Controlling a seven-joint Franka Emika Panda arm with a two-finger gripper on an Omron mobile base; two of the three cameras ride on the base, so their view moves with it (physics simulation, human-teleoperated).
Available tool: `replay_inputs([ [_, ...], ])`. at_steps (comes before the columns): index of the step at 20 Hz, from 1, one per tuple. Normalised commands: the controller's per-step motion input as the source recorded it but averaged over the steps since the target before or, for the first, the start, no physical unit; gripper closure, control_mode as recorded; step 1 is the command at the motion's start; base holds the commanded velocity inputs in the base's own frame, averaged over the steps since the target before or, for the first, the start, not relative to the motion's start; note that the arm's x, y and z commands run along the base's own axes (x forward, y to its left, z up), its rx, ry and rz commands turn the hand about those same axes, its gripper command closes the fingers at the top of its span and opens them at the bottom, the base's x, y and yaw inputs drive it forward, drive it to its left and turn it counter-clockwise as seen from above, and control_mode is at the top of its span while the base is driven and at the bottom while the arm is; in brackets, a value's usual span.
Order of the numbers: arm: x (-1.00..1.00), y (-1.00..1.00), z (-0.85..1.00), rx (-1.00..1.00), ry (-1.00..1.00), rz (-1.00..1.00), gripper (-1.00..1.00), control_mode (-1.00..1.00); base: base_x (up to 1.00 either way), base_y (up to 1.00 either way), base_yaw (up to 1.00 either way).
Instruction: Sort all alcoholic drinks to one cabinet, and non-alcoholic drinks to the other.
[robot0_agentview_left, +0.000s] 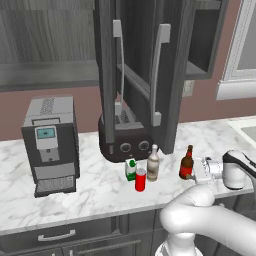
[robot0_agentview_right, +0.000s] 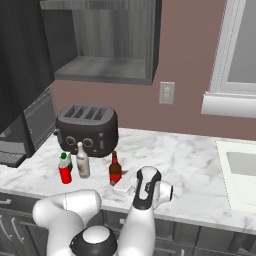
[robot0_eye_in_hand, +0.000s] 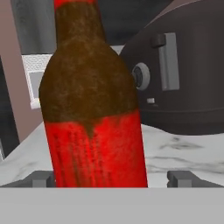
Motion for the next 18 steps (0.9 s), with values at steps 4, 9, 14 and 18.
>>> replay_inputs([
  [4,0.00,0.19,0.00,0.00,0.01,0.00,-1.00,-1.00,0.00,0.00,0.00],
  [9,0.00,0.21,0.17,0.00,0.02,0.00,1.00,-1.00,0.00,0.00,0.00],
  [14,-0.01,0.02,0.58,0.00,0.03,-0.05,1.00,-1.00,0.00,0.00,0.00],
  [18,-0.08,-0.02,1.00,0.00,0.02,-0.15,1.00,-1.00,0.00,0.00,0.00],
])
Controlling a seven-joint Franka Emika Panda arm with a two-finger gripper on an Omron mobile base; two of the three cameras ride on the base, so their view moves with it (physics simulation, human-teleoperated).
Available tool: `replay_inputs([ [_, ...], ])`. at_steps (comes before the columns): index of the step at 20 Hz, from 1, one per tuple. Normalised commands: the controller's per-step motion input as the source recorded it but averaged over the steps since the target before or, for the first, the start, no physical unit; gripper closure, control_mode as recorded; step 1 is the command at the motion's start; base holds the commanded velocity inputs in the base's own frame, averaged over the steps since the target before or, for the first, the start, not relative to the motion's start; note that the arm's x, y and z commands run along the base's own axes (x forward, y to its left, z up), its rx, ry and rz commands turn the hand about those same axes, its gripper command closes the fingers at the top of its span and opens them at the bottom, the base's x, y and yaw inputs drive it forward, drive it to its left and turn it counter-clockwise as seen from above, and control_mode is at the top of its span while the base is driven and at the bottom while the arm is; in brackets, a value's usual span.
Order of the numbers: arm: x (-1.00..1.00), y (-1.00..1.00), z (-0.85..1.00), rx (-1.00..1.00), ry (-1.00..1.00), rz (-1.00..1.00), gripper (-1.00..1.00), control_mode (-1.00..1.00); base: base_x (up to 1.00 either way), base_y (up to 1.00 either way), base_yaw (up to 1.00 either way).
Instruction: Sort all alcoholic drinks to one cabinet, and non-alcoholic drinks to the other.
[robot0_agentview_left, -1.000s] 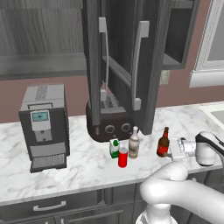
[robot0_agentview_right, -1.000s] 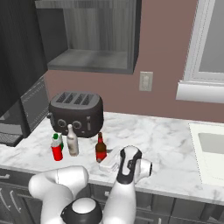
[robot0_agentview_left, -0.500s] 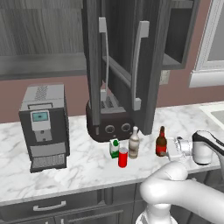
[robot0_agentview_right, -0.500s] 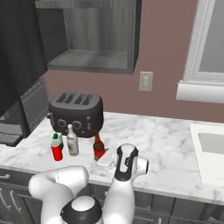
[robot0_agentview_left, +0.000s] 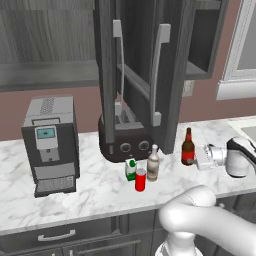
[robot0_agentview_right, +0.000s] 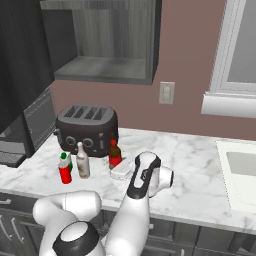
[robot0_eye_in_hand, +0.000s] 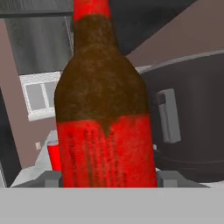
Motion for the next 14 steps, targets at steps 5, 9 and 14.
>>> replay_inputs([
  [5,-0.13,-0.02,1.00,0.00,0.00,-0.13,1.00,-1.00,0.00,0.00,0.00],
  [9,-0.23,0.00,1.00,0.00,-0.03,-0.10,1.00,-1.00,0.00,0.00,0.00],
  [14,-0.31,0.00,1.00,0.00,-0.10,-0.14,1.00,-1.00,0.00,0.00,0.00],
])
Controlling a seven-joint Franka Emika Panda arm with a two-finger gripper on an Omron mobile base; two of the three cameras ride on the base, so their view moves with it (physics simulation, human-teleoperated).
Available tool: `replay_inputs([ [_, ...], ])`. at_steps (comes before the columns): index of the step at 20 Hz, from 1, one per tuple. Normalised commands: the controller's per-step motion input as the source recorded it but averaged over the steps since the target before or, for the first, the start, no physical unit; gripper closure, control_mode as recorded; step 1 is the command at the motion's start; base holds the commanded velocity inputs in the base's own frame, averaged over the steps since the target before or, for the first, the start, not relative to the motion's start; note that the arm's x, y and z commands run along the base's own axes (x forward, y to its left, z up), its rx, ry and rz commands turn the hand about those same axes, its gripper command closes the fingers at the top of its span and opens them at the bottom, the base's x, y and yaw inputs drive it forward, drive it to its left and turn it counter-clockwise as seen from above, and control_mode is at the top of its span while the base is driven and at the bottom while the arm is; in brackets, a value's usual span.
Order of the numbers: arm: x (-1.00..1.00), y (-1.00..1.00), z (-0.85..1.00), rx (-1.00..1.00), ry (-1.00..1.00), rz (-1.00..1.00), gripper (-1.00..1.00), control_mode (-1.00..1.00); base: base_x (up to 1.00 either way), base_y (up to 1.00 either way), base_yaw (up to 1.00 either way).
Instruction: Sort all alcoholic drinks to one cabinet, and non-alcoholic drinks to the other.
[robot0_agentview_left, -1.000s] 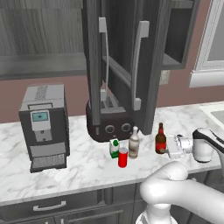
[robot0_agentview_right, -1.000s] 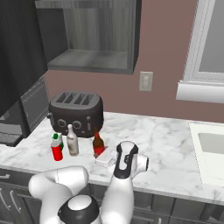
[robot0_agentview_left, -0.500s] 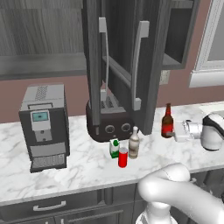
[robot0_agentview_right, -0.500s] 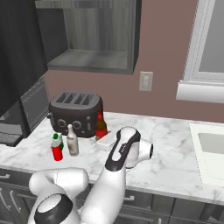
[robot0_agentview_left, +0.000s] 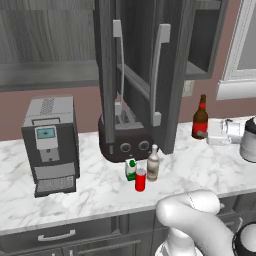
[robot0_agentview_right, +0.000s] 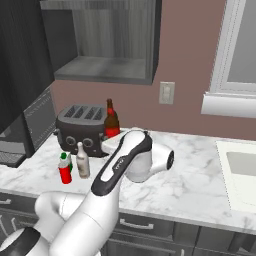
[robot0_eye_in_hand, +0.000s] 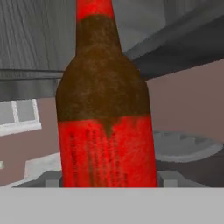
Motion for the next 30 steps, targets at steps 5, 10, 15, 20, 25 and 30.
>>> replay_inputs([
  [5,-0.07,0.00,1.00,0.00,-0.04,-0.17,1.00,-1.00,0.00,0.00,0.00],
  [10,0.07,0.01,1.00,0.00,0.00,-0.14,1.00,-1.00,0.00,0.00,0.00],
  [15,0.50,0.05,1.00,0.00,0.00,-0.08,1.00,-1.00,0.00,0.00,0.00],
  [20,0.57,0.04,0.70,0.00,0.00,-0.05,1.00,-1.00,0.00,0.00,0.00],
  [25,0.86,0.02,0.05,0.00,0.00,-0.01,1.00,-1.00,0.00,0.00,0.00],
  [30,0.99,0.01,-0.03,-0.08,0.00,0.00,1.00,-1.00,0.00,0.00,0.00],
])
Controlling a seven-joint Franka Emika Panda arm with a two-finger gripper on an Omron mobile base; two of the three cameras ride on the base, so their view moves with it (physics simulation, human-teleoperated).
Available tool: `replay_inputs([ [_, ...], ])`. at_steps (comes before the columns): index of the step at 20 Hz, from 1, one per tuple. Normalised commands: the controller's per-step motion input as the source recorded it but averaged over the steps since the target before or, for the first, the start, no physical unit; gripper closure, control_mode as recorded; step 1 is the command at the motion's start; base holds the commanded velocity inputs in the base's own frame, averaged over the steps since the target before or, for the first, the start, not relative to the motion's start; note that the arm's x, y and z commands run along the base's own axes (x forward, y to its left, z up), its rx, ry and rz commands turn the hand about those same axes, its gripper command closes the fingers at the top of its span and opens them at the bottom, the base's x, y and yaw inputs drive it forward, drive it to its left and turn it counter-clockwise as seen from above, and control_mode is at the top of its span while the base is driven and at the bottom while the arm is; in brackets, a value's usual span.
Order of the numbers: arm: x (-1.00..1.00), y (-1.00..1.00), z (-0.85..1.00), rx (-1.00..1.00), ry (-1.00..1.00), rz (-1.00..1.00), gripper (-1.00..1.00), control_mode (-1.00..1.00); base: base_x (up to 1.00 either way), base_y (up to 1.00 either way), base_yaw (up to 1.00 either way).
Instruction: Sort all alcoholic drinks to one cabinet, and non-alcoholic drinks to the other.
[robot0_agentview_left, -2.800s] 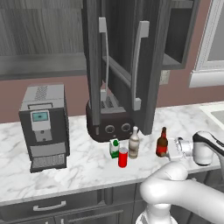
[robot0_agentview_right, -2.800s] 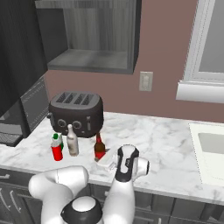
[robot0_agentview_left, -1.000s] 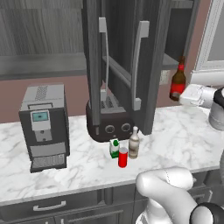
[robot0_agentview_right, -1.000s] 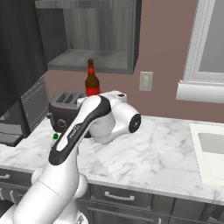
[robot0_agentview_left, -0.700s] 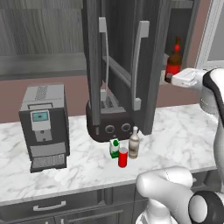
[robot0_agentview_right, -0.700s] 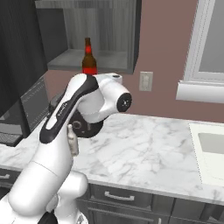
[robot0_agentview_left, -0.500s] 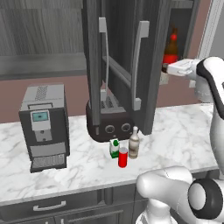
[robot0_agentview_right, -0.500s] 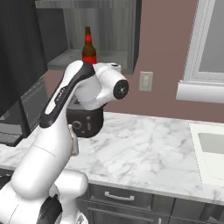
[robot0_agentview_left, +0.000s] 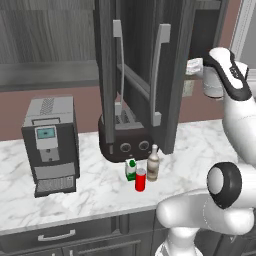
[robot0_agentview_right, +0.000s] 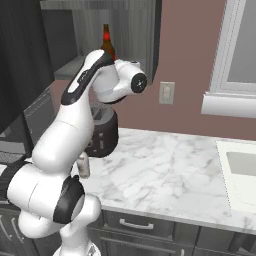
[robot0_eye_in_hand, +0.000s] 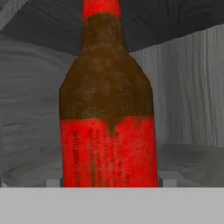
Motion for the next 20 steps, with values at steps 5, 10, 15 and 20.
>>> replay_inputs([
  [5,0.72,0.00,0.00,-0.10,-0.01,-0.02,1.00,-1.00,0.00,0.00,0.00],
  [10,0.65,0.00,-0.08,-0.10,0.00,-0.07,1.00,-1.00,0.00,0.00,0.00],
  [15,0.56,0.00,-0.19,-0.03,0.00,-0.11,1.00,-1.00,0.00,0.00,0.00],
  [20,0.41,0.00,-0.33,0.00,0.00,-0.16,1.00,-1.00,0.00,0.00,0.00],
])
